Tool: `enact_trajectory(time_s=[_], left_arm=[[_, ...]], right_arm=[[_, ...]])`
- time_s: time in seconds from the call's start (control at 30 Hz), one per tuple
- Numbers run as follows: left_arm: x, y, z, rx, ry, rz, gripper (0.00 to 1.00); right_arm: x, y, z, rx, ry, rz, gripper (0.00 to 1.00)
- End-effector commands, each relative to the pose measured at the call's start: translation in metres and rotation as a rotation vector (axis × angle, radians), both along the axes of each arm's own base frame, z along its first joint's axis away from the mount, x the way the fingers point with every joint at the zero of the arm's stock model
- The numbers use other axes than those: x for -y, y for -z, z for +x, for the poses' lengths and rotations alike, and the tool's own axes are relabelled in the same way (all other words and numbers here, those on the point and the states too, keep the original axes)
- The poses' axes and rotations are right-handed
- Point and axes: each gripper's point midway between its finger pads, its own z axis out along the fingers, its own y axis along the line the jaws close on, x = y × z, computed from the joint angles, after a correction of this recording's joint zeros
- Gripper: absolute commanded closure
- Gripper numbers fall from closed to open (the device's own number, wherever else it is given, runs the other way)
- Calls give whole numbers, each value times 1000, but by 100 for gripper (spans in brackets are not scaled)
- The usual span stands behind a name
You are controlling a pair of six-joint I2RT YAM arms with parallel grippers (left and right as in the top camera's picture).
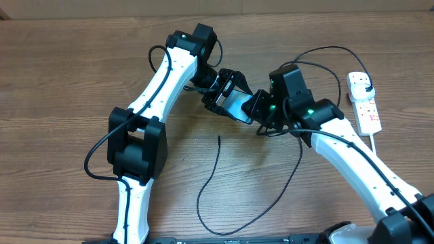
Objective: Plug charger to phone and switch on socket
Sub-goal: 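Open the left gripper and pull it back, leaving phone in right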
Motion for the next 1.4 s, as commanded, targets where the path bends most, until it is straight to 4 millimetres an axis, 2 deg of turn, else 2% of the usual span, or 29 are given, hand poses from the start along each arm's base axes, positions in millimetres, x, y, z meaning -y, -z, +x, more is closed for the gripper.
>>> enact_trajectory(time_s=[0.0,0.43,0.73,1.37], left_arm=[[8,-10,1,-3,0,-40,96],[10,-10,0,-1,4,-37,96],[19,-10,2,23,10,-48,95],[19,-10,2,25,10,-50,96]], right_arm=[[-1,-3,5,19,-3,-12,75],[-1,-3,5,20,-1,-13,77],[0,-3,6,22,4,-20,82],[1,-3,6,22,4,-20,93]])
